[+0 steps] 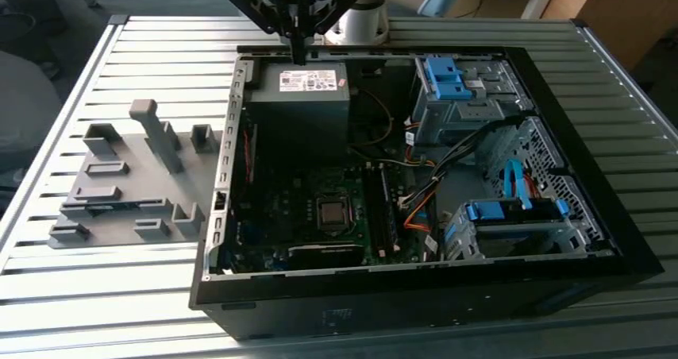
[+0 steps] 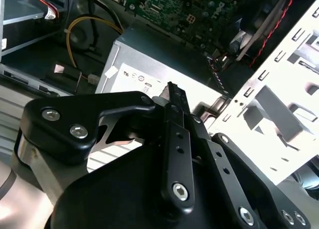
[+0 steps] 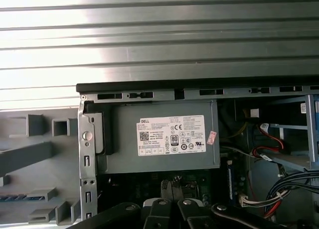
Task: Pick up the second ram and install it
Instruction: 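Reach for the second ram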
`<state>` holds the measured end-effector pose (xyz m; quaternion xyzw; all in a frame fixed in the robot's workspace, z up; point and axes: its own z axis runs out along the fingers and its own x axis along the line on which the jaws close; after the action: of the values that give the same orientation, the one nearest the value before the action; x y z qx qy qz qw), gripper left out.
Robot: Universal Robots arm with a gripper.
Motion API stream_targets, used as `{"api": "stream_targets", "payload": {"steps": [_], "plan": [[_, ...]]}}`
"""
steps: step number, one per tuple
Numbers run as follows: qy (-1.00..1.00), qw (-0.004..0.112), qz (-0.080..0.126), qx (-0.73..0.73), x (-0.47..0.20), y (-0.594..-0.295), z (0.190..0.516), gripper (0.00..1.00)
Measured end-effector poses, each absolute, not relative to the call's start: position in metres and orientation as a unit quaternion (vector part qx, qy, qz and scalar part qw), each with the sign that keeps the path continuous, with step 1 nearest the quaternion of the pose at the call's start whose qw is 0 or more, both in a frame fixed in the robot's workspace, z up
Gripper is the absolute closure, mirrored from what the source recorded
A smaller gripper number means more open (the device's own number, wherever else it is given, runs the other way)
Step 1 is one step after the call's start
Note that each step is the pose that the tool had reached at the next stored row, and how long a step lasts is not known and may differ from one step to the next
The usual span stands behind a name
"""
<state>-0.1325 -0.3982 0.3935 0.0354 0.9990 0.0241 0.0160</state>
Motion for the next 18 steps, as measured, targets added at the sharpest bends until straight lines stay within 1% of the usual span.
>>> {"api": "stream_targets", "payload": {"steps": [18], "plan": [[0.999,0.016,0.024,0.035,-0.147,-0.398,0.392,0.89]]}}
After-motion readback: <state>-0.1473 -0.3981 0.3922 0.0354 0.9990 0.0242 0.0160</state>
